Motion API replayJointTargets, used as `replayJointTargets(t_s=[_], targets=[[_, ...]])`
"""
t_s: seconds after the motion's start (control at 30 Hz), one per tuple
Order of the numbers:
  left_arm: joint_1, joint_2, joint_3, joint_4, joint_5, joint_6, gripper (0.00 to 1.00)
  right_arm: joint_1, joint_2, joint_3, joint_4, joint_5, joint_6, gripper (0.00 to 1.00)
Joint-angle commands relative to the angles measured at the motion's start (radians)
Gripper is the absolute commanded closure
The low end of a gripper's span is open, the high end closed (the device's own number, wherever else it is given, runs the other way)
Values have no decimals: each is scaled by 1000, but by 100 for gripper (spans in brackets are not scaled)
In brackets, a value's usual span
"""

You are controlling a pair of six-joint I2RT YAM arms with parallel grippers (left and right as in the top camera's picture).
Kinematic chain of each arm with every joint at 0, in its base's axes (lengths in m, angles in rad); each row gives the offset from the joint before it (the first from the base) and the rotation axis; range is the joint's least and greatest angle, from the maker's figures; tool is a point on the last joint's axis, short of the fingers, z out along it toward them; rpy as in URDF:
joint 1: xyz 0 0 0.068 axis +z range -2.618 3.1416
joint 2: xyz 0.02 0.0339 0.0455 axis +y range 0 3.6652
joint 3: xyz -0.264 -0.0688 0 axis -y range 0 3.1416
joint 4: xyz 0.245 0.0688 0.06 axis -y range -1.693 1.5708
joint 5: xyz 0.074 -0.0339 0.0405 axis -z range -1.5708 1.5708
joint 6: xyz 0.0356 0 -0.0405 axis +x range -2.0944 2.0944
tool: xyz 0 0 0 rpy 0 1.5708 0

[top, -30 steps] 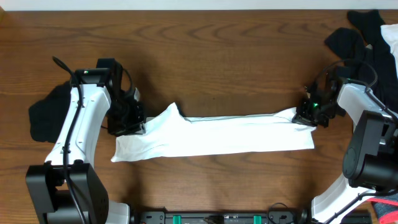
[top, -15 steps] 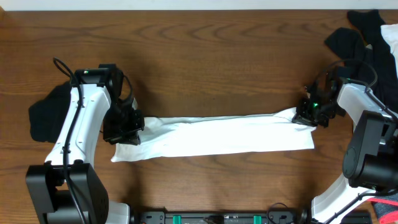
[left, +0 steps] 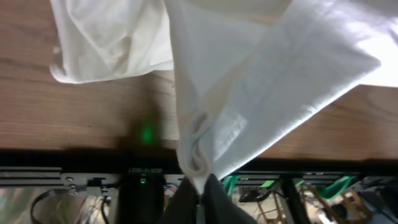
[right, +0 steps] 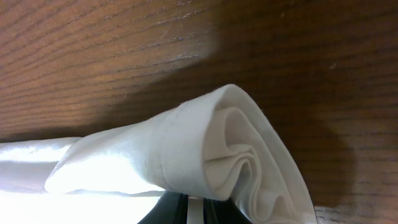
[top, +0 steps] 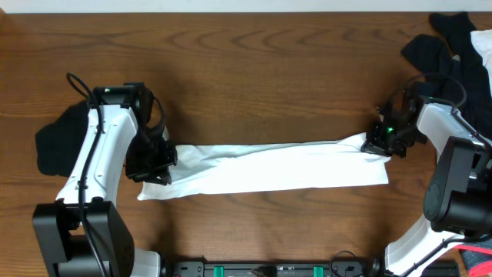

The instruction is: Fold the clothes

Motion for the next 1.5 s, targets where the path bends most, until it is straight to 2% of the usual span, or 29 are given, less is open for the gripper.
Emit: replayJointTargets(t_s=[0.0, 0.13, 0.3, 0.57, 0.6, 0.63, 0.67, 0.87, 1.07, 1.27, 1.47], targets=[[3, 2, -18, 26, -31, 7, 84, 3, 50, -28, -3, 126, 13, 90], [3, 2, -17, 121, -31, 6, 83, 3, 50, -29, -5, 126, 13, 90], [3, 2, -17, 201, -30, -59, 83, 3, 50, -28, -10, 126, 13, 90], [3, 2, -53, 128, 11, -85, 84, 3, 50, -28, -6, 126, 13, 90], [3, 2, -69, 126, 10, -88, 83, 3, 50, -29, -5, 126, 13, 90], [3, 2, -91, 131, 10, -89, 76, 3, 50, -29, -5, 126, 13, 90], [3, 2, -108, 139, 6, -97, 74, 3, 50, -28, -3, 126, 13, 89], [3, 2, -262, 282, 3, -126, 67, 3, 50, -28, -3, 126, 13, 89], [3, 2, -338, 452, -16, -126, 68, 3, 50, -28, -5, 126, 13, 89], [3, 2, -340, 501, -15, -125, 69, 3, 50, -28, -5, 126, 13, 89], [3, 2, -340, 502, -16, -125, 80, 3, 50, -29, -6, 126, 13, 89]])
